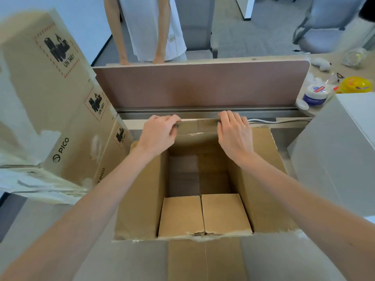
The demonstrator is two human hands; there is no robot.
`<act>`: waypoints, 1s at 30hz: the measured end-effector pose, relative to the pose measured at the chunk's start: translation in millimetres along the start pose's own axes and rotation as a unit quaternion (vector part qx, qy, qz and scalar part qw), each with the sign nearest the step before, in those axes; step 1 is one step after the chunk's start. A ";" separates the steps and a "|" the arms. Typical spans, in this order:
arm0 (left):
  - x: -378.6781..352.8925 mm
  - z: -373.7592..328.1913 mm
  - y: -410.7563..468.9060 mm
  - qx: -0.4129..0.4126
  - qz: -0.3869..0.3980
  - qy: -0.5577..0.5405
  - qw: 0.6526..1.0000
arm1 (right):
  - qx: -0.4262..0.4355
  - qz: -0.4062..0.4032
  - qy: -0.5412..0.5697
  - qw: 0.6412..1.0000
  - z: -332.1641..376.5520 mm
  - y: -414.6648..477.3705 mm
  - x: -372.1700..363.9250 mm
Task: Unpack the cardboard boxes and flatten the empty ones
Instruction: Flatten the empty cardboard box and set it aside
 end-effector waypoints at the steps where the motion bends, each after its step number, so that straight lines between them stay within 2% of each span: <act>1: 3.9 3.9 8.9 0.001 -0.020 0.009 1.000 | -0.007 -0.005 0.008 1.000 2.1 10.5 0.0; 4: 3.2 19.5 26.6 0.026 -0.066 0.024 0.997 | -0.042 -0.013 0.035 0.998 0.5 39.2 -9.0; 6: -8.6 32.4 32.0 0.050 -0.068 0.031 0.996 | -0.057 0.025 0.028 0.998 -2.2 48.9 -29.0; 9: -39.5 46.1 32.0 0.050 0.005 0.067 0.997 | -0.052 0.110 0.018 0.992 -4.9 39.4 -63.8; 12: -76.5 51.7 14.3 0.040 0.098 0.051 0.993 | -0.025 0.167 -0.003 0.986 -8.3 13.7 -90.3; 16: -105.8 52.2 -15.8 0.072 0.137 0.014 0.988 | -0.004 0.212 -0.051 0.976 -19.3 -8.1 -116.1; 20: -114.3 46.9 -22.4 0.086 0.132 -0.010 0.987 | 0.010 0.219 -0.082 0.972 -24.6 -16.8 -125.3; 25: -133.2 47.5 -24.4 0.099 0.187 -0.019 0.977 | 0.012 0.226 -0.092 0.970 -26.1 -15.9 -128.6; 30: -130.1 46.7 -24.2 0.106 0.180 -0.007 0.978 | 0.013 0.233 -0.088 0.968 -25.4 -16.2 -129.7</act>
Point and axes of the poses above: each hand's wrist, its own y-axis towards the middle knuckle, its own x-axis out of the back of the hand, z = x × y, the point moved 10 cm from there along y, towards the middle knuckle, and after that the axes turned 9 degrees about -x, right-handed, at the moved point
